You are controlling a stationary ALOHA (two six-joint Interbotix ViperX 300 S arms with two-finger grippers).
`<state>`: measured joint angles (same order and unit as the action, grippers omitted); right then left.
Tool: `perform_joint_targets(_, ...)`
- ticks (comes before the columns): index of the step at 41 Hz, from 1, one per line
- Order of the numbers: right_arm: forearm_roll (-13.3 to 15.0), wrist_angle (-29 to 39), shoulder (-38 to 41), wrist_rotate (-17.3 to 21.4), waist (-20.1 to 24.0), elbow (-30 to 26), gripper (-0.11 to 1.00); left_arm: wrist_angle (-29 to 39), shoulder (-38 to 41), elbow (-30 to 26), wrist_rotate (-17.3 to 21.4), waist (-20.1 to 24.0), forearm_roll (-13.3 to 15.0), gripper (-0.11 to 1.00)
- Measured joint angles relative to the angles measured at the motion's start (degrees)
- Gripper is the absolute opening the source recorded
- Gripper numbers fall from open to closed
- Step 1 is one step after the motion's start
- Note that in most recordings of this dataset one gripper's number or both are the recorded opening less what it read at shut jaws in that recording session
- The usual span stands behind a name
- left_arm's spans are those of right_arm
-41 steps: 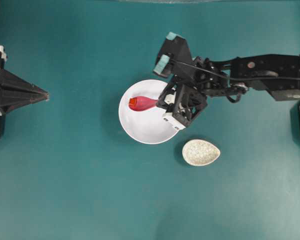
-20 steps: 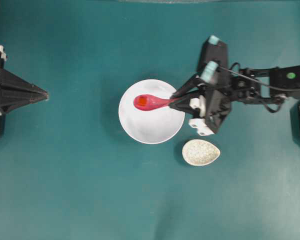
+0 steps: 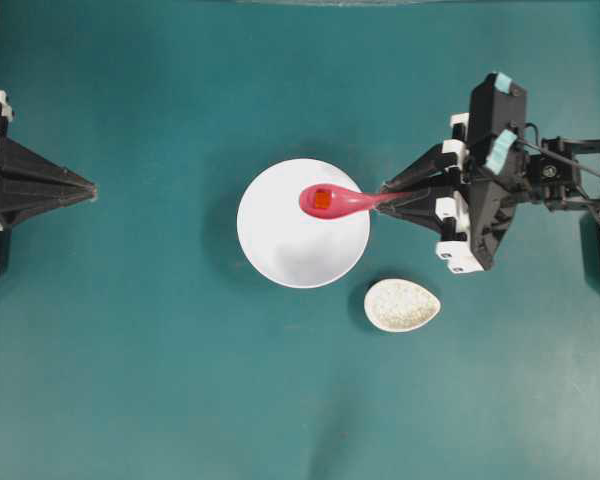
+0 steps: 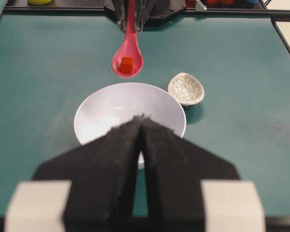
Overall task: Grip the spoon and scoop the red block from the bowl with right arm.
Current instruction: 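Raise the spoon holding the red cube above the bowl with the right gripper, then hold the spoon with the cube steady above the bowl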
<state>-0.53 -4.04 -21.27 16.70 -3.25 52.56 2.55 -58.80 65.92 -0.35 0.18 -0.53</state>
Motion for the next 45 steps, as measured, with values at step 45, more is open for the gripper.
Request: perform_joint_targets(45, 0.18, 5.98, -2.9, 0.0, 0.09, -6.24, 0.25, -0.53, -0.09, 0.0, 0.0, 0.0, 0.0, 0.01)
